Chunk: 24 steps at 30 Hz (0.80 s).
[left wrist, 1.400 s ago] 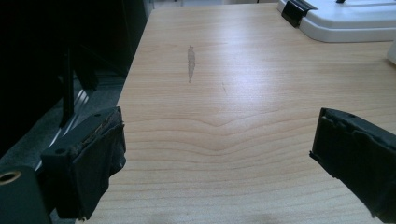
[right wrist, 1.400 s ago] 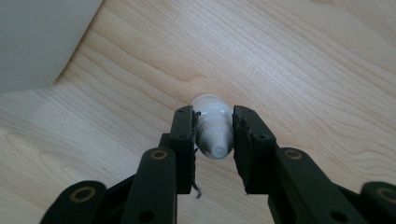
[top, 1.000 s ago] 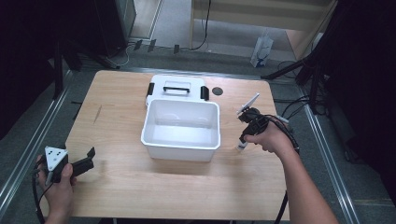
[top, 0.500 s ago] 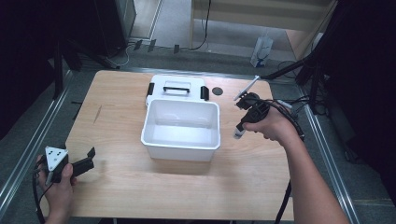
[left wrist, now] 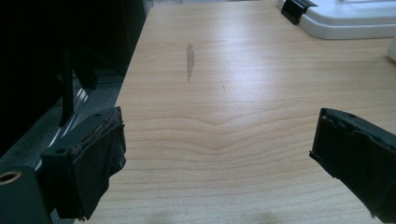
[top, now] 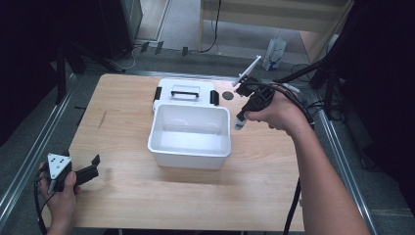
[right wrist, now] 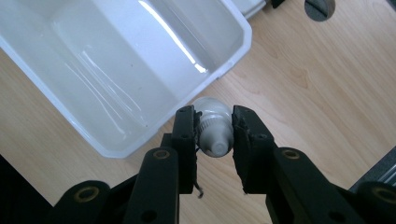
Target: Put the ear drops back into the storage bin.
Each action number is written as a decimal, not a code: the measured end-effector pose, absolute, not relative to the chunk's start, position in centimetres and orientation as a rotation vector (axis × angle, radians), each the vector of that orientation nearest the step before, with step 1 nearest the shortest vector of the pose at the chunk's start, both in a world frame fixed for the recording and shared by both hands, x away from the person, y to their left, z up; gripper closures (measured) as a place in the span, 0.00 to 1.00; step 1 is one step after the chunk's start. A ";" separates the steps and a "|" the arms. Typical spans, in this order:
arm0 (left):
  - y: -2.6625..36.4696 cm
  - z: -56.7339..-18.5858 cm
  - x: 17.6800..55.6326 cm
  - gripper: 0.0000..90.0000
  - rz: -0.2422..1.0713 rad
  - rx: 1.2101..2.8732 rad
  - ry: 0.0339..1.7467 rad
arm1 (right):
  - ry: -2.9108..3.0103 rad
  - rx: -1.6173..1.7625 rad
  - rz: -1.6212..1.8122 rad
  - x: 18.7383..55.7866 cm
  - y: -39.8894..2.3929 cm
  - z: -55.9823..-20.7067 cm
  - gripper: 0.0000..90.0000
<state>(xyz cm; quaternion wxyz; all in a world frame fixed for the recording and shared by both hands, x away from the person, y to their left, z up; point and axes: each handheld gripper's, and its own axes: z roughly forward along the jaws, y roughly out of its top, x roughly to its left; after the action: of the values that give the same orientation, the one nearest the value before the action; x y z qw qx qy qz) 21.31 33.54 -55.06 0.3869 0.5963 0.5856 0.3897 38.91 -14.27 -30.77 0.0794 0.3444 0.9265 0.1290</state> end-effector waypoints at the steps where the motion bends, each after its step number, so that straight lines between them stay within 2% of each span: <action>1: 33.5 -55.1 21.3 0.04 0.992 1.518 1.490 | 2.772 1.030 0.386 38.9 -14.3 -30.8 0.80; 7: 33.5 -55.1 21.3 0.04 0.993 1.519 1.489 | 2.792 0.973 0.410 38.9 -12.7 -30.4 0.80; 14: 33.5 -55.1 21.3 0.04 0.989 1.520 1.489 | 2.838 0.883 0.400 39.0 -10.6 -31.7 0.80; 24: 33.6 -55.0 21.3 0.04 0.986 1.522 1.488 | 2.867 0.827 0.405 39.0 -9.7 -33.1 0.80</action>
<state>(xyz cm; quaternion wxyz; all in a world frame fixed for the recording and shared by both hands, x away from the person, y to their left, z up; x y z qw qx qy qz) 21.31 33.56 -55.05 0.3874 0.5981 0.5848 0.3875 39.03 -9.74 -33.09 0.0650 0.2740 0.9501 0.1344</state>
